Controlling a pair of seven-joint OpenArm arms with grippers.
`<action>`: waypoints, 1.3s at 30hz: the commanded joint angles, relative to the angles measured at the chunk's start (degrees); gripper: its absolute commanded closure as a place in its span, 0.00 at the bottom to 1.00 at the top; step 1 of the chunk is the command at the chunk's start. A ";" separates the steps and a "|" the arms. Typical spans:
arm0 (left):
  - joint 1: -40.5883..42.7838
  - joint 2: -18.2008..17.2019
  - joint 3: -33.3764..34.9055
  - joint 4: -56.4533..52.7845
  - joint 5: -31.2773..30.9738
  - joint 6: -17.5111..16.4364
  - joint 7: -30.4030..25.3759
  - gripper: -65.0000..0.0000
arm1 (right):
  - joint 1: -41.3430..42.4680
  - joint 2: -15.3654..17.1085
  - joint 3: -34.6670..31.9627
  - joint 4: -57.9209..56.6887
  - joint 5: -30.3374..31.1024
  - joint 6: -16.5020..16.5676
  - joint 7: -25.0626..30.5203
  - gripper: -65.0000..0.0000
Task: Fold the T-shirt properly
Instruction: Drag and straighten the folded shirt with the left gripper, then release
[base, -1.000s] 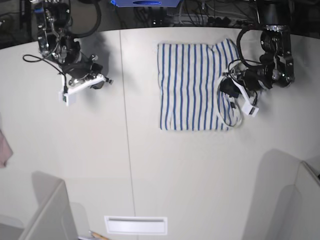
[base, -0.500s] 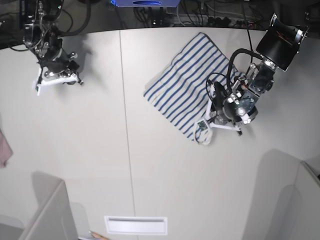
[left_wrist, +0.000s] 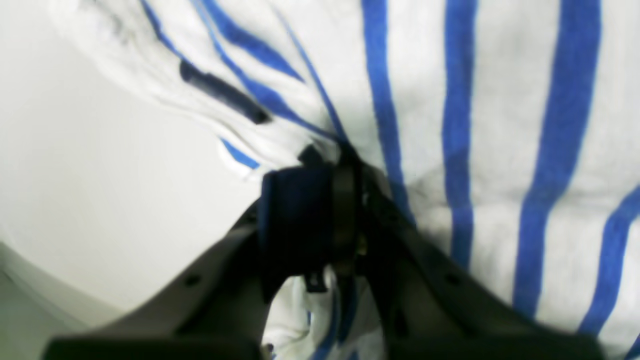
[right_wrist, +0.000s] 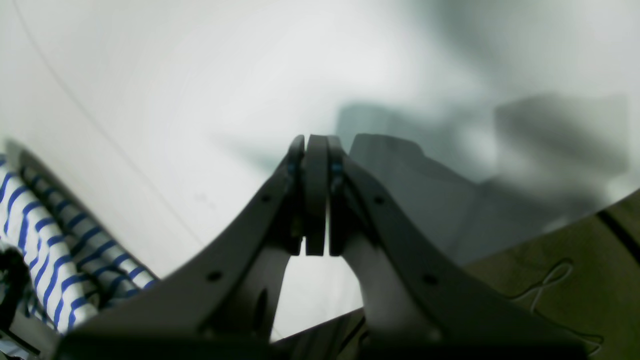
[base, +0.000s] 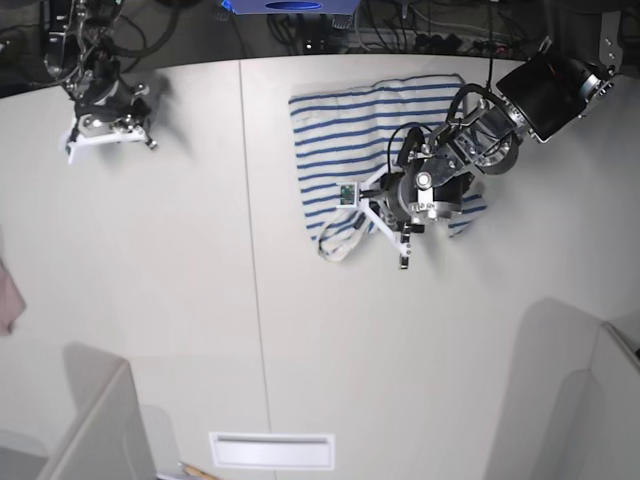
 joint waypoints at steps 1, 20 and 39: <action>-1.08 0.79 0.42 0.30 -0.67 -0.97 -1.84 1.00 | 0.20 0.82 0.19 1.02 -0.20 0.13 1.01 1.00; -4.60 7.38 1.48 -13.68 2.06 -0.97 -2.02 1.00 | 1.61 -1.46 0.19 0.93 -0.20 0.13 1.01 1.00; -8.38 7.47 0.86 -11.13 2.23 -0.97 -1.66 0.21 | 1.61 -1.46 -0.34 0.93 -0.11 0.13 0.66 1.00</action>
